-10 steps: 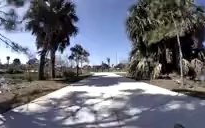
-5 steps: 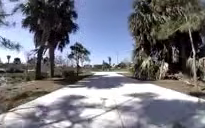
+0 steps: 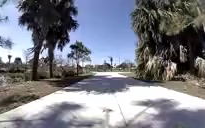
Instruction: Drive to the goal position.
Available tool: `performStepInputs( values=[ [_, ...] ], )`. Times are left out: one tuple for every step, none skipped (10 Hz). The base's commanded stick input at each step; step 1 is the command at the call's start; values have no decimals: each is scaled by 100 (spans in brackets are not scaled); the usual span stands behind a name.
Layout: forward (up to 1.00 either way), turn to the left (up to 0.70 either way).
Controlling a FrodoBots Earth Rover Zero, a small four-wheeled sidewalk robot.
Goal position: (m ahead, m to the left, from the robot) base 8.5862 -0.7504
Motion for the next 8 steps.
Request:
performStepInputs(
  values=[
    [100,-32],
    [100,-20],
    [100,-8],
    [100,0],
    [100,0],
    [100,0],
    [100,0],
    [100,0]
  ],
)
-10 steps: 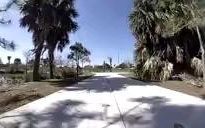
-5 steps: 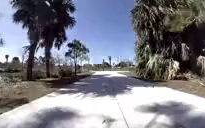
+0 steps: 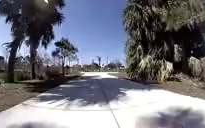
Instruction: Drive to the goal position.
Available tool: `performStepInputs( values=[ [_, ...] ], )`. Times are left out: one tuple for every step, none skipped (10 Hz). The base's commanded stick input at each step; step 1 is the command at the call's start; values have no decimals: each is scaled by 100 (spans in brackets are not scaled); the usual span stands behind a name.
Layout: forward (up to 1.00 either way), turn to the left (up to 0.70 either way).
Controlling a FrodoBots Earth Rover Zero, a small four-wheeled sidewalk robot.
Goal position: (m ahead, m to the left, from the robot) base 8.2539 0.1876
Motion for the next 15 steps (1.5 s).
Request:
performStepInputs(
  values=[
    [100,0],
    [100,0],
    [100,0],
    [100,0],
    [100,0],
    [100,0],
    [100,0],
    [100,0],
    [100,0],
    [100,0],
    [100,0],
    [100,0],
    [100,0],
    [100,0],
    [100,0]
  ],
)
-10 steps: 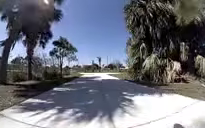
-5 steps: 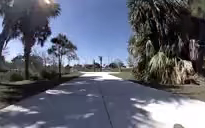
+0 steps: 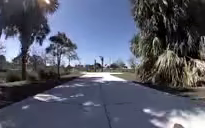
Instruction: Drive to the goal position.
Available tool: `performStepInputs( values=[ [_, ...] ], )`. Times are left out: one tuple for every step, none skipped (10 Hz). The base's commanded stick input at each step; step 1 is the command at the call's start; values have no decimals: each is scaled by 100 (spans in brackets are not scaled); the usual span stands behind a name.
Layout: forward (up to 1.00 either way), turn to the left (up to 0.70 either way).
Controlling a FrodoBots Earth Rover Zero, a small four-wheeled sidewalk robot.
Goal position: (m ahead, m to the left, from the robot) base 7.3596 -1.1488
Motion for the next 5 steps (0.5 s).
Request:
performStepInputs(
  values=[
    [100,0],
    [100,0],
    [100,0],
    [100,0],
    [100,0]
  ],
)
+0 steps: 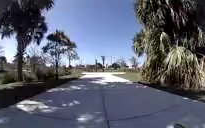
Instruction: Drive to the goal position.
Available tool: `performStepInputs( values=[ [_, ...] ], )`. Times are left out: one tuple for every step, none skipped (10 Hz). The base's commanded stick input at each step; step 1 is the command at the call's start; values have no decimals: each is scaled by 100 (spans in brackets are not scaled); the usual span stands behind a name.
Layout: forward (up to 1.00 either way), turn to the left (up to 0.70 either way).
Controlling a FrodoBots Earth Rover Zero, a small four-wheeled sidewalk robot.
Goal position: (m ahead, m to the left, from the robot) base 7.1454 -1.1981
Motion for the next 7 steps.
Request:
performStepInputs(
  values=[
    [100,0],
    [100,0],
    [100,0],
    [100,0],
    [100,0],
    [100,0],
    [100,0]
  ],
)
